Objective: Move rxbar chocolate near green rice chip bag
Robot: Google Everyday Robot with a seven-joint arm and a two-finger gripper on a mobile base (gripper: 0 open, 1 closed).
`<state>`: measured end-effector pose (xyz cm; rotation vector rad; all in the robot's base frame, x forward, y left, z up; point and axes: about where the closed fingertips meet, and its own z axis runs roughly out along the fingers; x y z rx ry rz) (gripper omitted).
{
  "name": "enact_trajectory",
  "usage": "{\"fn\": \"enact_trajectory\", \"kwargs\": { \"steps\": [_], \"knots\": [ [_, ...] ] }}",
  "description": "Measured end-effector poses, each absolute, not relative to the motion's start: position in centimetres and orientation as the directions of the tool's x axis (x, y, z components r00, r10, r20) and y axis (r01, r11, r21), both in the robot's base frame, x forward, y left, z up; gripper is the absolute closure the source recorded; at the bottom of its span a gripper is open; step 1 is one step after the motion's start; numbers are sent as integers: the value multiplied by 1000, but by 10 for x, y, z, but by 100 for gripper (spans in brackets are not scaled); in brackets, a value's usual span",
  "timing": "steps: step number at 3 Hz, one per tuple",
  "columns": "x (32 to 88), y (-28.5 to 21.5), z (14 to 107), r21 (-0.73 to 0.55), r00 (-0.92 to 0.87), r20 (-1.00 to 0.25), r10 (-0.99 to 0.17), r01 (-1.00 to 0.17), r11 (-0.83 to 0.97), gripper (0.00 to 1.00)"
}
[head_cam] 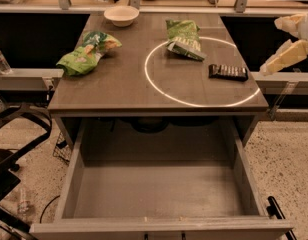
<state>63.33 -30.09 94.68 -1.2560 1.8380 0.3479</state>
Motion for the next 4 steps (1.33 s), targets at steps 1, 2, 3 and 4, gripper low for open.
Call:
{"fn": "enact_trajectory", "kwargs": {
  "steps": [1, 2, 3, 4],
  "knots": [
    [651, -290, 913, -138, -163, -805, -571, -884, 447, 0],
    [672, -278, 887, -72, -190, -829, -526, -897, 437, 0],
    [692, -275, 871, -48, -189, -857, -479, -897, 440, 0],
    [704, -276, 857, -28, -185, -879, -439, -900, 435, 0]
  ]
}}
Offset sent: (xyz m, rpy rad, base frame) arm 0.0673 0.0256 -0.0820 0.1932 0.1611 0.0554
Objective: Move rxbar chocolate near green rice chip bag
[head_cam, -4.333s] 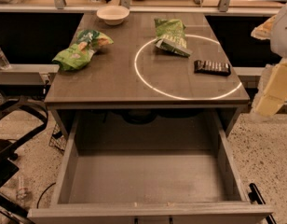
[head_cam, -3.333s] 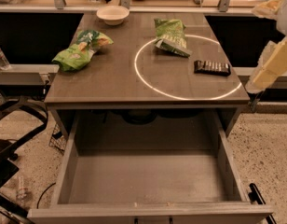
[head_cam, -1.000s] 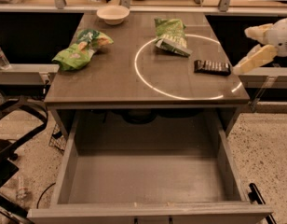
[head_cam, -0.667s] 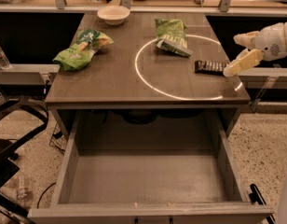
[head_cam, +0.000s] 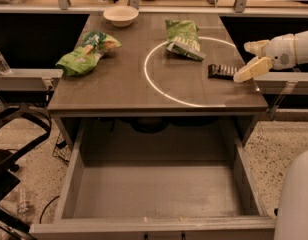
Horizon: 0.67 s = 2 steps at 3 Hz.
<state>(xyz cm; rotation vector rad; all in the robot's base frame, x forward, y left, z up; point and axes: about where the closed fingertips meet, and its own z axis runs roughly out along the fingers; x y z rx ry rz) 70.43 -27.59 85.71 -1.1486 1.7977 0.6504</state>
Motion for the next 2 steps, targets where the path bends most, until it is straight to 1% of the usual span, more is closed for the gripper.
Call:
{"fn": "enact_trajectory", "kwargs": {
  "steps": [1, 2],
  "knots": [
    [708, -277, 843, -25, -171, -889, -425, -908, 417, 0],
    [710, -274, 829, -33, -157, -880, -448, -922, 387, 15]
  ]
}}
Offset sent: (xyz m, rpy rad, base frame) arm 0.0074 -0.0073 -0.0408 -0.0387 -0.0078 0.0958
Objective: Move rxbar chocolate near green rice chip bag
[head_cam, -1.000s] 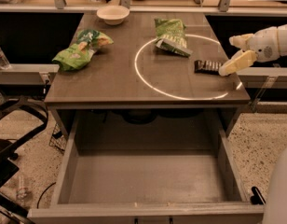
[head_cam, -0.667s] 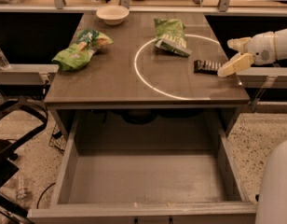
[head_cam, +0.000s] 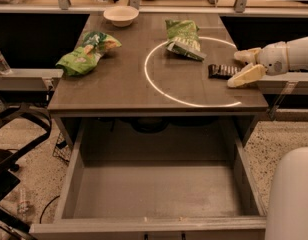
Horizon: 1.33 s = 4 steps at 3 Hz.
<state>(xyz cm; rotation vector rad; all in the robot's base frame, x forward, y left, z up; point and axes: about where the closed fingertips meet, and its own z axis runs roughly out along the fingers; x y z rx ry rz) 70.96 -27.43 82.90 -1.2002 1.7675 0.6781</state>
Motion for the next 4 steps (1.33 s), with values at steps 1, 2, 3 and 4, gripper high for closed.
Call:
{"fn": "enact_trajectory", "kwargs": {
  "steps": [1, 2, 3, 4],
  "knots": [
    [709, -274, 819, -43, -142, -874, -465, -930, 365, 38],
    [709, -273, 820, -44, -140, -873, -467, -931, 362, 61],
    [709, -273, 825, -44, -140, -873, -467, -931, 362, 85],
    [709, -273, 830, -50, -136, -873, -469, -931, 363, 100]
  ]
}}
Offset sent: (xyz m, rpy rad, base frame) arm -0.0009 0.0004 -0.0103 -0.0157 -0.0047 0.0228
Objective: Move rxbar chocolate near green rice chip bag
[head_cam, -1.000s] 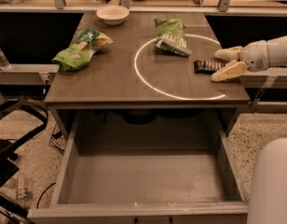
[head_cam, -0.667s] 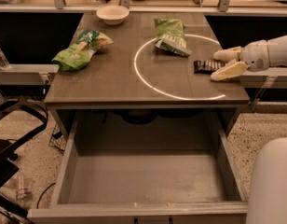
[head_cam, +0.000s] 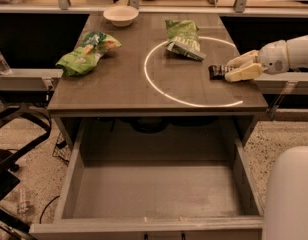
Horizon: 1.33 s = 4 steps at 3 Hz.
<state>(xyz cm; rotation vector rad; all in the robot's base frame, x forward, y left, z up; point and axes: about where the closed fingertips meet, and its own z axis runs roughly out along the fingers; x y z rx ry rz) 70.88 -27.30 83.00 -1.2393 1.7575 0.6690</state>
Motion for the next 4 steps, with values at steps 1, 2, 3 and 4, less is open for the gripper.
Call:
{"fn": "enact_trajectory", "kwargs": {
  "steps": [1, 2, 3, 4],
  "knots": [
    [709, -273, 832, -54, -134, -872, -471, -930, 363, 100],
    [702, -273, 882, -93, -122, -865, -486, -914, 395, 100],
    [694, -270, 944, -129, -135, -860, -493, -877, 464, 100],
    [681, -257, 1002, -171, -169, -841, -515, -819, 548, 100]
  ]
}}
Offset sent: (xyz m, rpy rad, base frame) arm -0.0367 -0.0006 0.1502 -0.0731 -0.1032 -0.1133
